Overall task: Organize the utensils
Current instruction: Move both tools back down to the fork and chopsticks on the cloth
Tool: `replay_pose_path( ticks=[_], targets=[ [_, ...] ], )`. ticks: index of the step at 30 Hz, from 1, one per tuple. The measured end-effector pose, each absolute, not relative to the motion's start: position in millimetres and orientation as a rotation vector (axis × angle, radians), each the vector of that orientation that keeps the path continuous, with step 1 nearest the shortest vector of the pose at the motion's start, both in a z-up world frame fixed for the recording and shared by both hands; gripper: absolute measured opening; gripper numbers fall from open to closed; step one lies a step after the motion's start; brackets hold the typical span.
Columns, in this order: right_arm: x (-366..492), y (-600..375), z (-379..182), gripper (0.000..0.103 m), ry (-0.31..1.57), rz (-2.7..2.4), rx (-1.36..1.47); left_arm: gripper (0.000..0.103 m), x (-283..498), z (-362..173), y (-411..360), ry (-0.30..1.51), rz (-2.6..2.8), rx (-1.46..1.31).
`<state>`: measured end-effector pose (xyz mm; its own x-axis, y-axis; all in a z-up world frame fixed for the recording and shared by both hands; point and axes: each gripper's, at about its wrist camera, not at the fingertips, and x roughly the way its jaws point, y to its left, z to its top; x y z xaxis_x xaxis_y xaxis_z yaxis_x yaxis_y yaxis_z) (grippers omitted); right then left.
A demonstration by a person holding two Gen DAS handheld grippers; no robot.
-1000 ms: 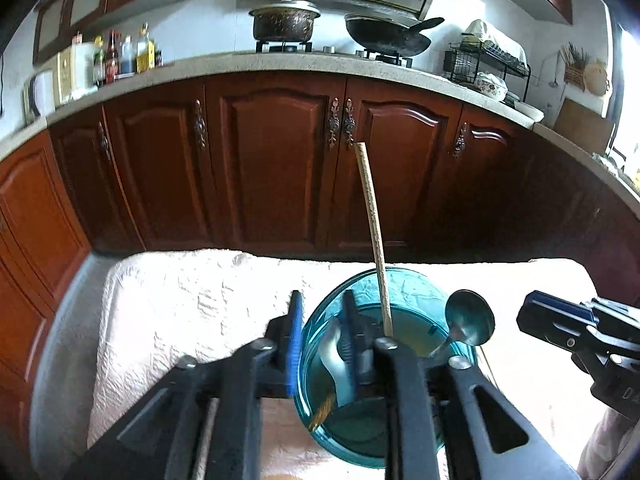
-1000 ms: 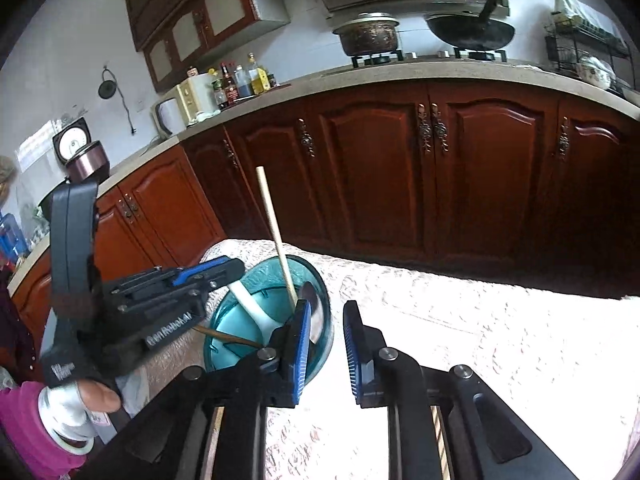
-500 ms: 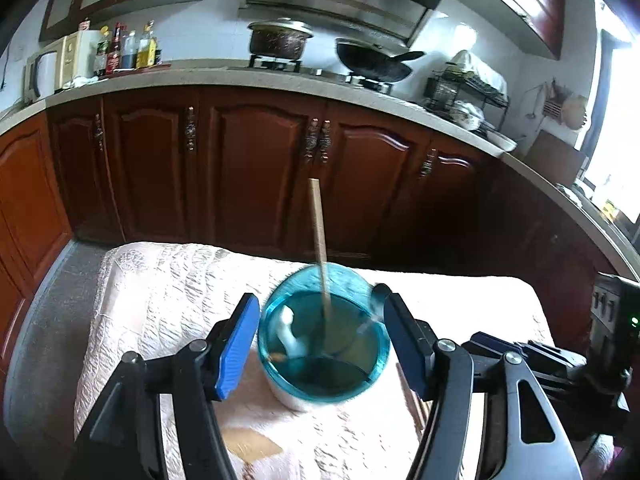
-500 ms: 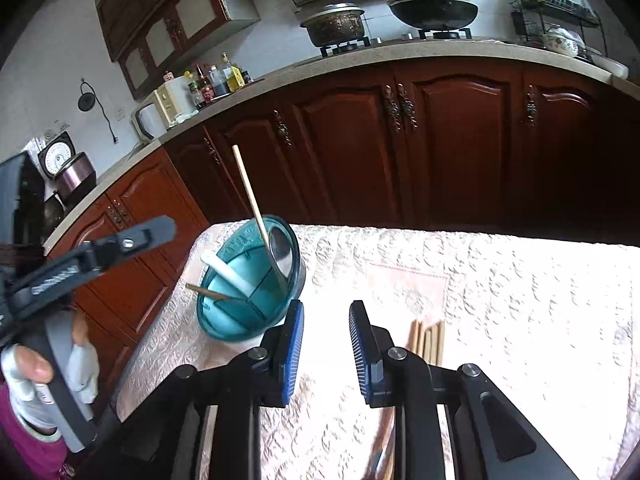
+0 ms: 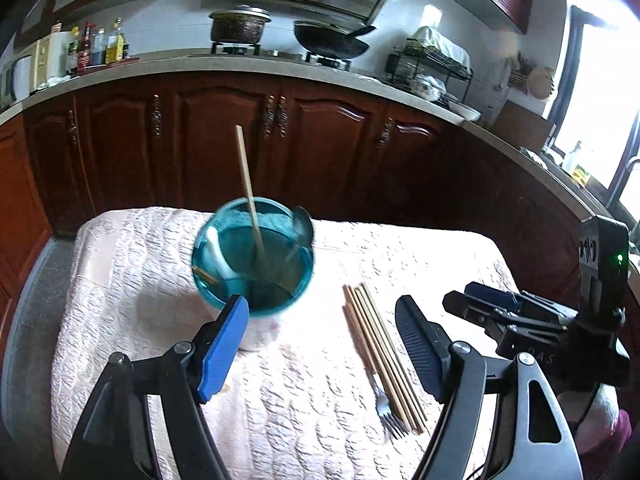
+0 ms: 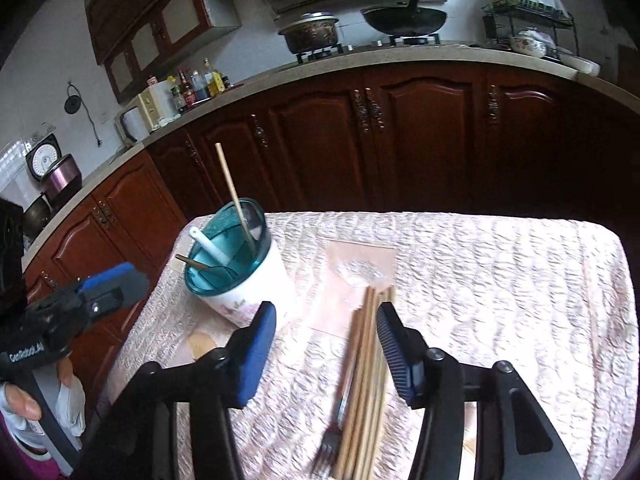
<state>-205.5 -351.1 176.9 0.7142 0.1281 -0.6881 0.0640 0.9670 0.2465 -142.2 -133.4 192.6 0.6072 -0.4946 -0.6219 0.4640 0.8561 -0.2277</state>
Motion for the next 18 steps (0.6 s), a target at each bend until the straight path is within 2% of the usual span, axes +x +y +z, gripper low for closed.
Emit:
replay_pose_path(
  ticks=[18],
  targets=[
    [-224.9, -420.0, 127.5, 0.066, 0.868, -0.070, 0.354, 0.081, -148.4, 146.7, -191.6, 0.880, -0.678, 0.028]
  ],
)
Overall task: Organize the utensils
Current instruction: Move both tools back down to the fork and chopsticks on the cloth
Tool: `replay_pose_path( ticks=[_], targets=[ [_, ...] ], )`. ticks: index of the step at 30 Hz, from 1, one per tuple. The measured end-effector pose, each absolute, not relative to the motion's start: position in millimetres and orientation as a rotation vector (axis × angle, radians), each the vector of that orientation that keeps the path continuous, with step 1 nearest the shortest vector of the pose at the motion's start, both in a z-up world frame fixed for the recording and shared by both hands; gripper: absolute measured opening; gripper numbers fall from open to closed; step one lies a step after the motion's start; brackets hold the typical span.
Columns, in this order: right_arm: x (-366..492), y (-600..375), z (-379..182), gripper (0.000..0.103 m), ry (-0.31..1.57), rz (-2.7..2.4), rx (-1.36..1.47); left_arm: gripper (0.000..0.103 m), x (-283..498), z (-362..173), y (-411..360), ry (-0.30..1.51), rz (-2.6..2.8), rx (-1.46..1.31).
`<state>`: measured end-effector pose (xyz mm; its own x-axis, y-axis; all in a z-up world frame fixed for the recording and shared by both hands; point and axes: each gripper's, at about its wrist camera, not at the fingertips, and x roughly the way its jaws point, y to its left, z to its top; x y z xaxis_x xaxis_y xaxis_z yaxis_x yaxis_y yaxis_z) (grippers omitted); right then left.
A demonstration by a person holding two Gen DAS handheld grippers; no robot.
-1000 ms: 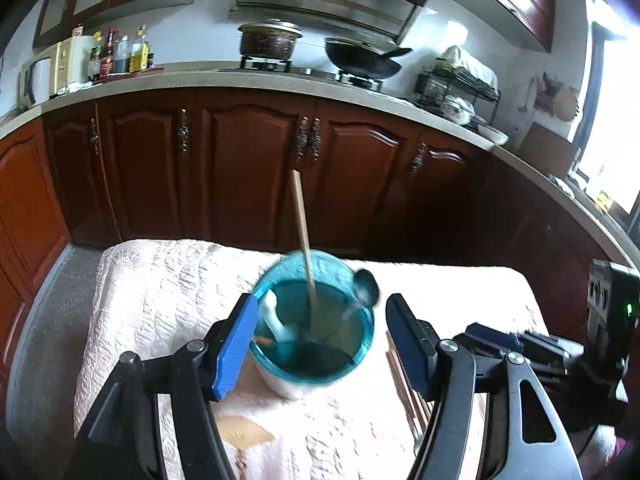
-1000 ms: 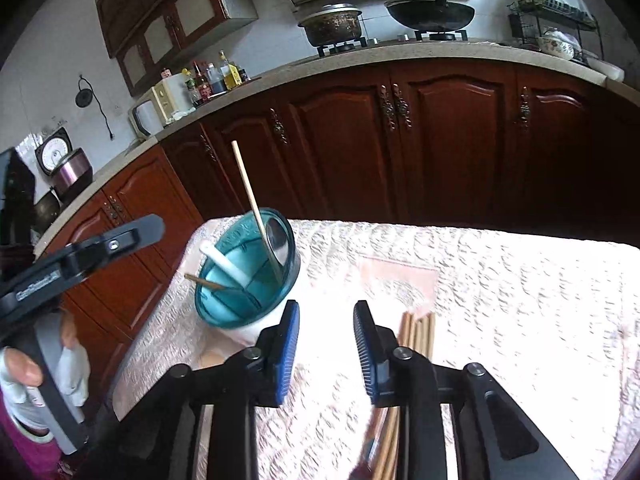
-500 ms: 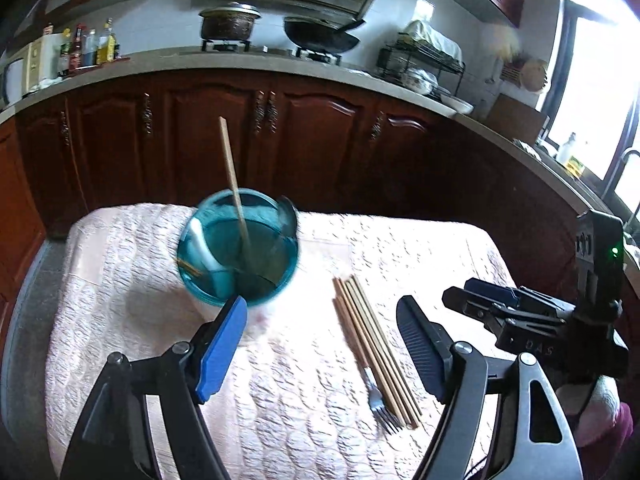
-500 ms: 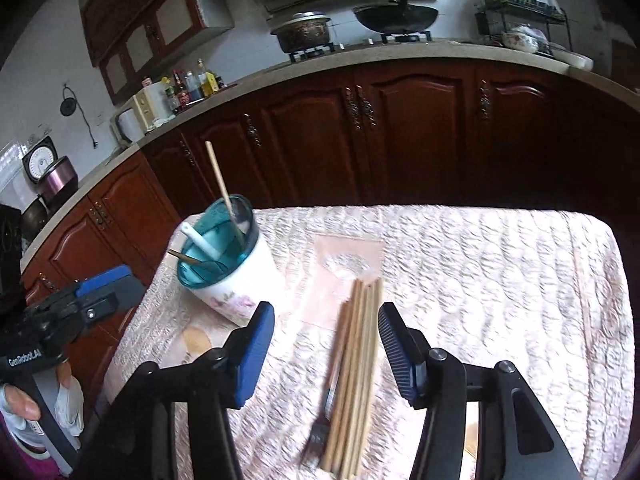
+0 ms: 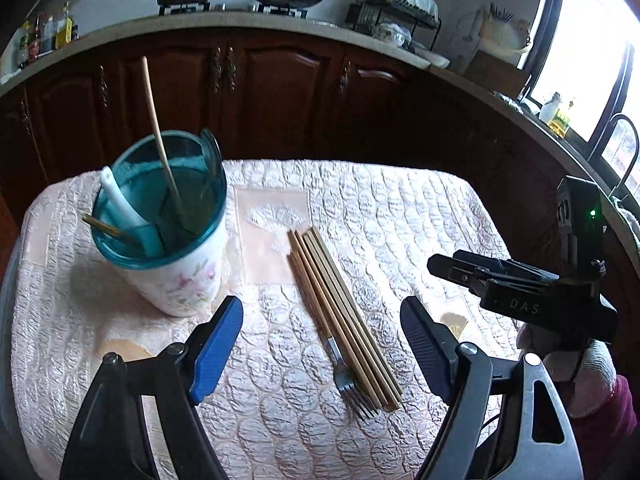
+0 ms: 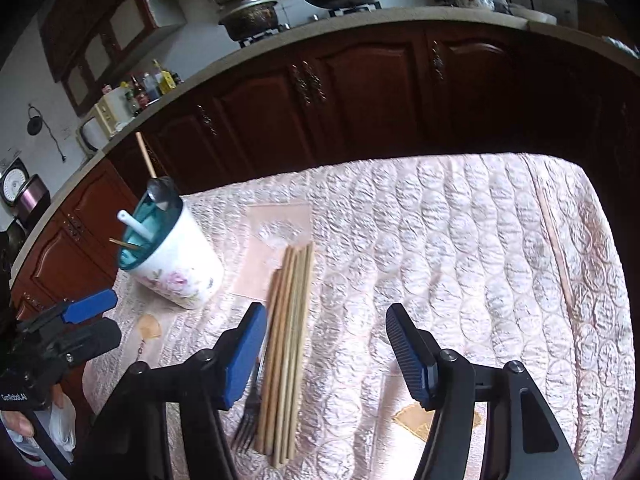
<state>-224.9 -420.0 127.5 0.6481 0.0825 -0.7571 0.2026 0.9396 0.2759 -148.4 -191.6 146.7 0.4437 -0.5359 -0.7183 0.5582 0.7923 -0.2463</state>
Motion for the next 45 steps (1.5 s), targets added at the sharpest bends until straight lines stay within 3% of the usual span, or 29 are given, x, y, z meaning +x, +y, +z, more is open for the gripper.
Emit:
replay_pose_path(
  ticks=[27, 45],
  targets=[
    [-206.9, -447.7, 115.6, 0.067, 0.892, -0.079, 0.388, 0.082, -145.7, 124.6, -214.1, 0.926, -0.681, 0.060],
    [-224.2, -426.2, 107.8, 0.070, 0.939, -0.052, 0.458, 0.082, -161.0, 127.1, -162.3, 0.914, -0.571, 0.008]
  ],
)
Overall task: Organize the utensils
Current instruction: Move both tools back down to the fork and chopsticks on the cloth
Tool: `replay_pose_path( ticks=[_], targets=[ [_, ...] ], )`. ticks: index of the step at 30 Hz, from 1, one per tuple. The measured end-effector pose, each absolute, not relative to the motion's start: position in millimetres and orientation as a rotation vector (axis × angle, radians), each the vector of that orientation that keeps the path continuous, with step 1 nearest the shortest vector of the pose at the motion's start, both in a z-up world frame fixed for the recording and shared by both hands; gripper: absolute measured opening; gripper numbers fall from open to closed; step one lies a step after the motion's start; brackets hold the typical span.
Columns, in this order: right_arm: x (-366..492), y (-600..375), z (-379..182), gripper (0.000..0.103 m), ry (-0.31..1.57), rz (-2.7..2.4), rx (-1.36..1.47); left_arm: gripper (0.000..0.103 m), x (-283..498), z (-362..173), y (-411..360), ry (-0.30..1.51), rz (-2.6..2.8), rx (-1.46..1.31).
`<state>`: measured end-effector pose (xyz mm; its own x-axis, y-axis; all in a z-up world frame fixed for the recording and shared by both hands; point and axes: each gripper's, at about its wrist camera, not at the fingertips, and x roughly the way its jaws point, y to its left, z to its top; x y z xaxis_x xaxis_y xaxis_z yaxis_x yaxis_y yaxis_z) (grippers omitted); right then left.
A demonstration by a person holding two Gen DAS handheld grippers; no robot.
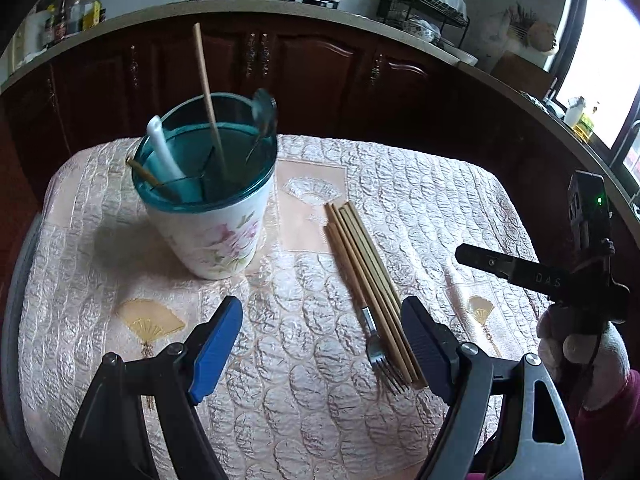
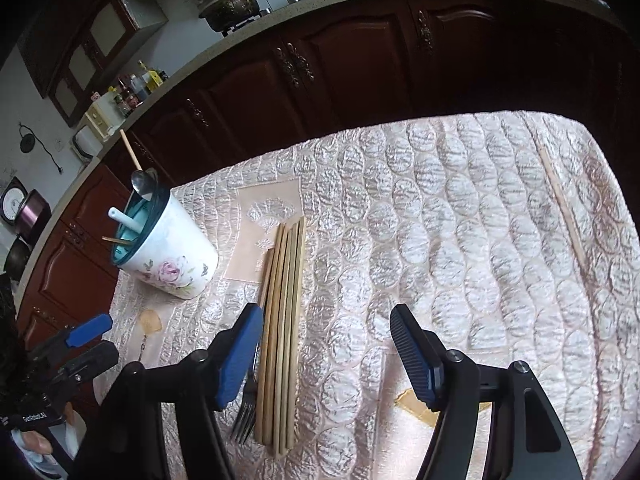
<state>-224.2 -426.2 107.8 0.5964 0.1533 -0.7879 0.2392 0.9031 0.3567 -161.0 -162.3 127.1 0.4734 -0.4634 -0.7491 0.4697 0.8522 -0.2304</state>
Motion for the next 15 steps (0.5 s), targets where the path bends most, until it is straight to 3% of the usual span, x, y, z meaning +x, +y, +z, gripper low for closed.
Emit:
replay_pose_path(
  ticks=[3, 9, 15],
  targets=[
    [-219.7, -422.1, 99.3, 0.069, 0.943, -0.028, 0.496, 0.082, -158.6, 122.5, -160.0, 0.923, -0.568, -0.023],
    [-189.3, -410.3, 73.8, 0.047, 1.003, 0.007, 0.465, 0.082, -151.6, 111.5, -169.1, 0.936, -0.558, -0.031],
    [-154.2, -392.9, 39.0, 0.049, 1.095, 0.061, 0.426, 0.082, -148.0, 104.2, -169.6, 0.955, -0.555, -0.023]
  ],
)
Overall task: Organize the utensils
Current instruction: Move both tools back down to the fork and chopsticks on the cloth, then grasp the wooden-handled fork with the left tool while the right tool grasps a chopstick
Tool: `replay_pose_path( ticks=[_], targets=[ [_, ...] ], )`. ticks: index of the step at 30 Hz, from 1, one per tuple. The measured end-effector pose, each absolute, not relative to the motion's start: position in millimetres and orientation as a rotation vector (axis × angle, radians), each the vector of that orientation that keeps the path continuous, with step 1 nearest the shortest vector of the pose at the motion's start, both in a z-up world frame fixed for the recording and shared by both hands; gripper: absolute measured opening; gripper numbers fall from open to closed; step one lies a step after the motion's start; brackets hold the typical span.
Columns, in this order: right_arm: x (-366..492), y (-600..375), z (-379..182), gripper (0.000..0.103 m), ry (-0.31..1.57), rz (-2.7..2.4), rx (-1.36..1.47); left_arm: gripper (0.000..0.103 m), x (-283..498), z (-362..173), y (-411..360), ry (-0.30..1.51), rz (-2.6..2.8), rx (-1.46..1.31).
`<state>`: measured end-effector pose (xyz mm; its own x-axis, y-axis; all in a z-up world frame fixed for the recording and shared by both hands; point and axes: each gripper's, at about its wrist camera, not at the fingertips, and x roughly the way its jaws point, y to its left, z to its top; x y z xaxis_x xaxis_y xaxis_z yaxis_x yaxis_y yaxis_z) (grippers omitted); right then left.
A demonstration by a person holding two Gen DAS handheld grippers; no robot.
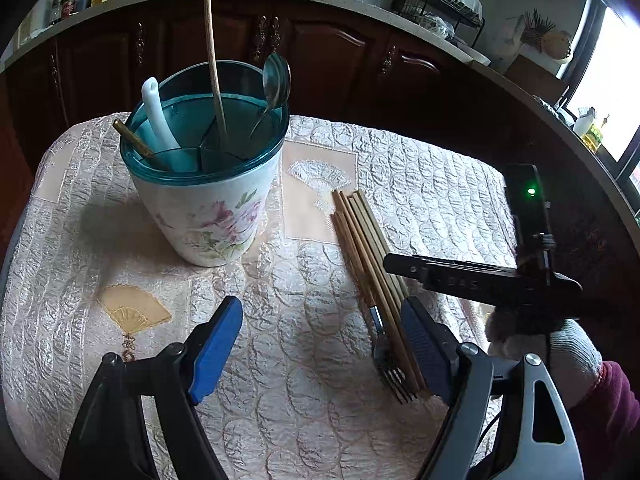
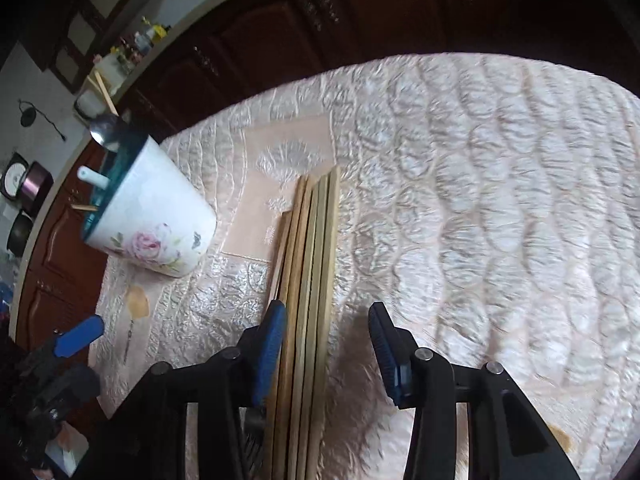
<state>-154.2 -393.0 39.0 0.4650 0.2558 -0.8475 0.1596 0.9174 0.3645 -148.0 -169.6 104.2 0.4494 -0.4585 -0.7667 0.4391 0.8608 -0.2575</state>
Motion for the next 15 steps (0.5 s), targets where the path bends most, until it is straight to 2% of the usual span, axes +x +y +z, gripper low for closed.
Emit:
replay_pose_path(
  ticks=[6, 15],
  targets=[
    [-145.6, -367.6, 35.5, 0.049, 1.094, 0.013, 0.247, 0.082, -136.8, 92.7, -175.2, 0.998, -0.547, -0.029],
    [-193.3, -433.0, 38.4, 0.048, 1.090, -0.171, 0.332, 0.082, -121.5, 78.7, -206.6, 1.019, -0.561, -0.025]
  ],
)
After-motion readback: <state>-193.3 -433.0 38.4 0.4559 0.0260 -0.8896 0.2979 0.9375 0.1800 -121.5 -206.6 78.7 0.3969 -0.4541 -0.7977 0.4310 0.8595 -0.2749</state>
